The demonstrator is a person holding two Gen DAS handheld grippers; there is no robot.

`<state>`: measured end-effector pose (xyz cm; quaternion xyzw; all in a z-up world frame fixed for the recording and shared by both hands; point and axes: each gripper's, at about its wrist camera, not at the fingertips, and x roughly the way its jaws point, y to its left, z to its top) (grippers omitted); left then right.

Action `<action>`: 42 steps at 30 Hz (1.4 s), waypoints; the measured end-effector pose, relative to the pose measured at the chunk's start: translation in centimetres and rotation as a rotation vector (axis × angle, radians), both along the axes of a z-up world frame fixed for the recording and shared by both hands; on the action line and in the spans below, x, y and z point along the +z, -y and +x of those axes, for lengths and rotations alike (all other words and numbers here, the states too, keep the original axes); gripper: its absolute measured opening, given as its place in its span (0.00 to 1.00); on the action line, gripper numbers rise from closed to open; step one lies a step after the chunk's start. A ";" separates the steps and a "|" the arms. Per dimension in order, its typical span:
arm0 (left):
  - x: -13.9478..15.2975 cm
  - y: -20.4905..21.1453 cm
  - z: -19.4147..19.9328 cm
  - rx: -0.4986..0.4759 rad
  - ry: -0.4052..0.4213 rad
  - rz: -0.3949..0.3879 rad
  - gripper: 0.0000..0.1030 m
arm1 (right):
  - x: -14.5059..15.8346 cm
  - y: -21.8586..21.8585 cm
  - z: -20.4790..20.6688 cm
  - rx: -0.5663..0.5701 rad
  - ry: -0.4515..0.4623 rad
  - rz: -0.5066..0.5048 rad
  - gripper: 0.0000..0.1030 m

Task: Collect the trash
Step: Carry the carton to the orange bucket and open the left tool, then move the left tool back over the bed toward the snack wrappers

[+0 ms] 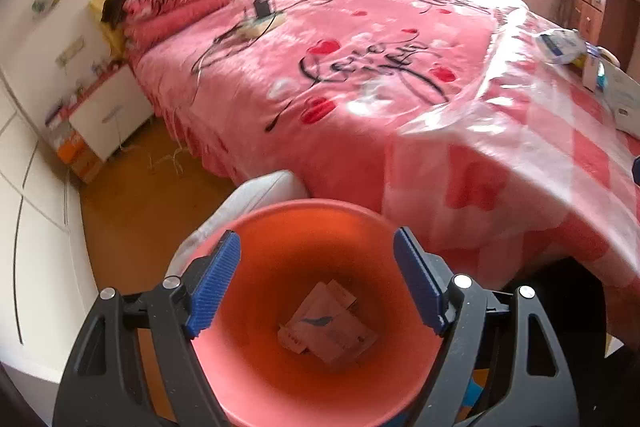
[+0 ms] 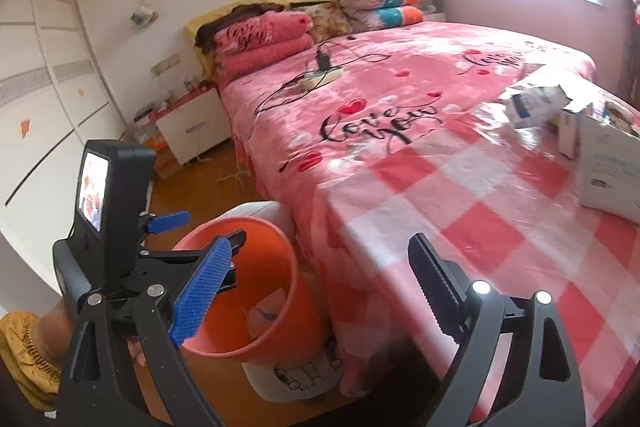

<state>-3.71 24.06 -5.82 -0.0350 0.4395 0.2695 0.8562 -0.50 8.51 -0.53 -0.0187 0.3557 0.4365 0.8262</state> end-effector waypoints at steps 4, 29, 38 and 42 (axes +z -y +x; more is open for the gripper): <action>1.4 2.4 1.5 -0.052 0.005 0.051 0.84 | 0.3 2.2 0.9 -0.044 -0.005 0.038 0.87; 4.4 14.2 7.1 -0.266 -0.021 0.201 0.87 | 0.7 14.8 5.8 -0.341 -0.041 0.182 0.91; 4.4 16.7 8.5 -0.301 -0.044 0.232 0.87 | 0.6 17.4 6.5 -0.407 -0.015 0.165 0.91; 4.3 17.5 8.8 -0.313 -0.057 0.243 0.87 | 0.5 18.7 7.0 -0.436 -0.017 0.162 0.91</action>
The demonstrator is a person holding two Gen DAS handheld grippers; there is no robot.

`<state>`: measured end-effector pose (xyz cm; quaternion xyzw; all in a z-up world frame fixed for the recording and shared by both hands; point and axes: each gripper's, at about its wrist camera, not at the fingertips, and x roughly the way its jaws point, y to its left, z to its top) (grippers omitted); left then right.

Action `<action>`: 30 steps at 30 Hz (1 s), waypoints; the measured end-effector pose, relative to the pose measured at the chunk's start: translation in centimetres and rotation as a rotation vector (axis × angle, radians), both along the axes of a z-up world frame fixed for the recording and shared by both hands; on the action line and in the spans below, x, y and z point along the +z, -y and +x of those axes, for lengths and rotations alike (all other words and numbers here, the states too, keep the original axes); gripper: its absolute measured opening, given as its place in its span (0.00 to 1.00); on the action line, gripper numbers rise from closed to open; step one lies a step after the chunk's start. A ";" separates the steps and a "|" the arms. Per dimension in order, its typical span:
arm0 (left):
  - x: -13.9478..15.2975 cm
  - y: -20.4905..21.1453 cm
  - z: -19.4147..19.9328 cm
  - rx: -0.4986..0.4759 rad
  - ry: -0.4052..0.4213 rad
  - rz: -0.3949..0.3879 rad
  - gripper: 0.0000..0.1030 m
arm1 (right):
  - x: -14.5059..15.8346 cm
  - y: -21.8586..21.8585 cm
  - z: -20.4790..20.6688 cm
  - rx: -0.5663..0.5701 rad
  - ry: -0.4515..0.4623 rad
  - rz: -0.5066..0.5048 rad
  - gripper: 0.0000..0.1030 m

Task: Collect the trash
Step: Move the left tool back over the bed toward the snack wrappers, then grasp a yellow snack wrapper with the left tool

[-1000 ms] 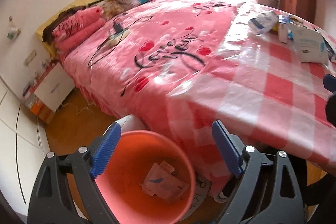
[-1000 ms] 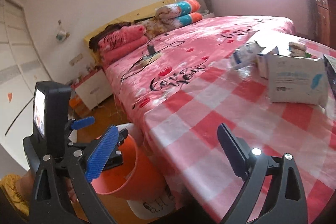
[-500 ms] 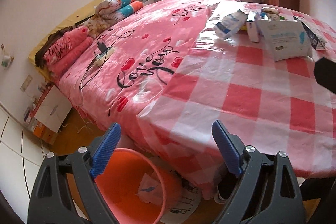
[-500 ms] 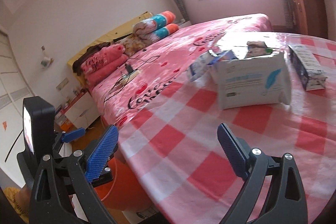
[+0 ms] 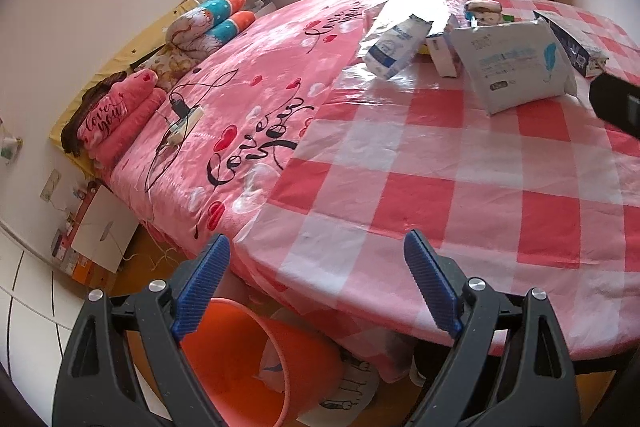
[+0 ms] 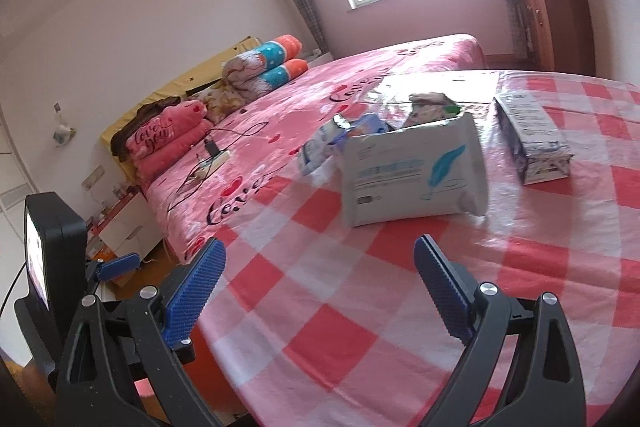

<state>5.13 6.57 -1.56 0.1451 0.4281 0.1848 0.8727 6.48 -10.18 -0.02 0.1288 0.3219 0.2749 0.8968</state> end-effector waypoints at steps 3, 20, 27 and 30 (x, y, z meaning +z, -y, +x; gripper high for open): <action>0.0 0.8 0.4 -0.007 -0.007 0.012 0.87 | -0.1 1.2 0.5 -0.023 -0.009 0.008 0.91; 5.5 3.9 13.0 -0.104 0.029 -0.306 0.87 | -1.1 10.4 3.9 -0.242 -0.097 0.108 0.91; 3.9 1.0 24.7 0.019 -0.021 -0.369 0.86 | -2.0 11.7 5.0 -0.263 -0.145 0.137 0.91; 2.5 -0.2 28.7 0.072 -0.054 -0.395 0.77 | -2.4 11.7 5.0 -0.262 -0.163 0.143 0.91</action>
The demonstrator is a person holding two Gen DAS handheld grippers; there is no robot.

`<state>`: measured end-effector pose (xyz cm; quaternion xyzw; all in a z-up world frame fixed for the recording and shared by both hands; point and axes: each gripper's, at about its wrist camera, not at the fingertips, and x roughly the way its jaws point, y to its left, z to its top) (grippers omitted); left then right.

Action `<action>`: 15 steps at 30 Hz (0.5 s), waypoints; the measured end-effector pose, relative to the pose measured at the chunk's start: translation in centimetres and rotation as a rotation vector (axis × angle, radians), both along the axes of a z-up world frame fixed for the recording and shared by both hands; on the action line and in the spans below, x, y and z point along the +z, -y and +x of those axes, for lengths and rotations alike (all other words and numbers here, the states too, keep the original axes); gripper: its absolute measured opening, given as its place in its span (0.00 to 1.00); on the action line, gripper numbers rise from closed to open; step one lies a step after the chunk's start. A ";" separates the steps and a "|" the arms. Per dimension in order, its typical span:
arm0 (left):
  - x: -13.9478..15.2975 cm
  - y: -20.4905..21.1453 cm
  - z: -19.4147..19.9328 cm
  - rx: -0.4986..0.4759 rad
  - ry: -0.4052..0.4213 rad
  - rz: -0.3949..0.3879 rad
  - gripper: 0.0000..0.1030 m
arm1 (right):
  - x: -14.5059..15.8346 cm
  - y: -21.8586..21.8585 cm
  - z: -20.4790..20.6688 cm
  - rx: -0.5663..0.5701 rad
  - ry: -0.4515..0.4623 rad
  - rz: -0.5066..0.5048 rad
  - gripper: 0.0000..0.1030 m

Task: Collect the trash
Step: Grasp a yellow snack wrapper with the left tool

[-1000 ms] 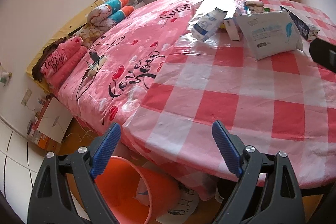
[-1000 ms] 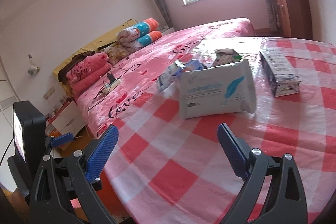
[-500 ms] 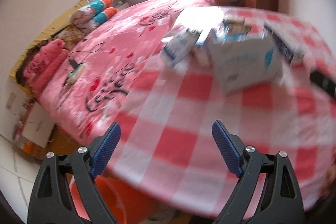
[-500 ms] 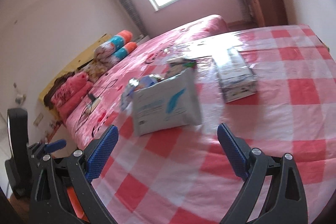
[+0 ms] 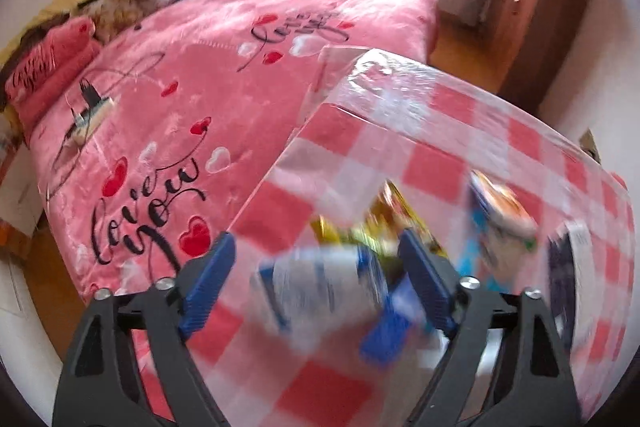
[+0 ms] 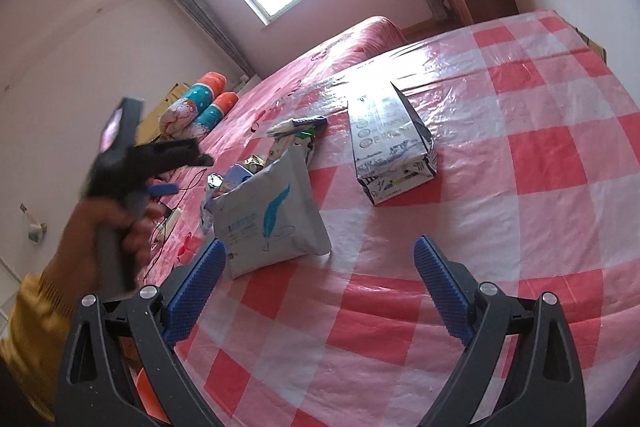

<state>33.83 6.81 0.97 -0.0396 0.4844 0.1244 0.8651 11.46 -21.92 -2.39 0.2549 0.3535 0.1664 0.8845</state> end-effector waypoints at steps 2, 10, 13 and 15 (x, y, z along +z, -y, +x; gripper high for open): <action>-1.2 -0.8 2.4 0.032 -0.044 -0.045 0.70 | -0.3 0.1 0.3 0.000 -0.010 0.001 0.91; -4.9 -2.2 6.0 0.075 -0.128 -0.223 0.53 | -1.4 0.3 0.9 -0.003 -0.045 0.014 0.91; -5.3 -1.8 6.0 0.066 -0.124 -0.214 0.51 | -1.7 0.4 1.2 -0.003 -0.056 0.023 0.91; -5.3 -1.3 5.4 0.047 -0.116 -0.207 0.50 | -1.7 0.6 1.2 -0.006 -0.057 0.029 0.91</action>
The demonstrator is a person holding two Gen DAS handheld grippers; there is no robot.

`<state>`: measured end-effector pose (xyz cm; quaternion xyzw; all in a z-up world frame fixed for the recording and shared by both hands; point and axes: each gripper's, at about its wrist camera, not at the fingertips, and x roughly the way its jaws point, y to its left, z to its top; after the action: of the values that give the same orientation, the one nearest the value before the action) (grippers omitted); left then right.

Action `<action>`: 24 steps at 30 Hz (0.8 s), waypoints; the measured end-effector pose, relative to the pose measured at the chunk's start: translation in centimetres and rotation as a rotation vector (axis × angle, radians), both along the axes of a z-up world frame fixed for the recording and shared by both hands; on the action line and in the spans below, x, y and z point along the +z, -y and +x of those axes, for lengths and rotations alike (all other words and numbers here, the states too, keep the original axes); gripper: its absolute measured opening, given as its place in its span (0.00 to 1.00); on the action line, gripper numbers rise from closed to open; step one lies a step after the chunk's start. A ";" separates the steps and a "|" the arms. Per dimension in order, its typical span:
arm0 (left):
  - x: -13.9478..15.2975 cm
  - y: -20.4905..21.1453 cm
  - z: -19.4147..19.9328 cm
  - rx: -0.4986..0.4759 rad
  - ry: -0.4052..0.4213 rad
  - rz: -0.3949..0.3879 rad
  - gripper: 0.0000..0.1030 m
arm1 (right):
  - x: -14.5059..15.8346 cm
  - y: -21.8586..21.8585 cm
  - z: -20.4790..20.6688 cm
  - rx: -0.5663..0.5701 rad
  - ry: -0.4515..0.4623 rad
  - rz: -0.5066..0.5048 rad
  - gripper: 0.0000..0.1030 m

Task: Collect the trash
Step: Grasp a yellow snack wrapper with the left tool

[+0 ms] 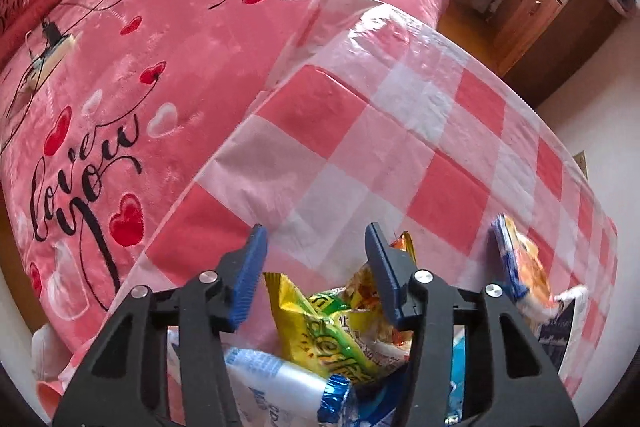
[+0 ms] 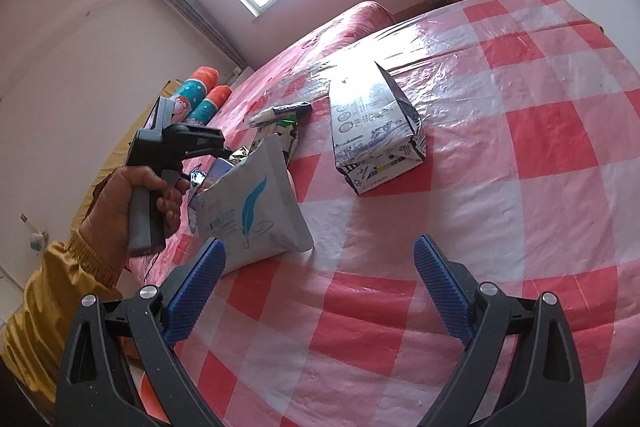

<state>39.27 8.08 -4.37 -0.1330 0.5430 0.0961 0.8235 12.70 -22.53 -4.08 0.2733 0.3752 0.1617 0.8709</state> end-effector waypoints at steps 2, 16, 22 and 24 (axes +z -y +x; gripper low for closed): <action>0.0 0.5 -1.1 -0.010 0.014 -0.002 0.47 | 0.1 0.2 0.0 -0.005 0.003 0.004 0.91; 1.1 7.9 -11.7 -0.168 0.007 -0.163 0.46 | 1.0 2.4 -0.8 -0.065 0.042 0.016 0.91; 5.7 9.1 -8.9 -0.209 0.137 -0.005 0.68 | 0.8 3.2 -0.7 -0.079 0.037 0.034 0.91; 6.0 9.6 -6.6 -0.243 0.154 0.067 0.72 | 0.7 3.4 -0.7 -0.079 0.033 0.041 0.91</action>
<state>32.68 -1.47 1.64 -0.0458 0.4869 0.0032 0.8723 12.00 -25.90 -3.39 0.3028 0.3462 0.1395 0.8769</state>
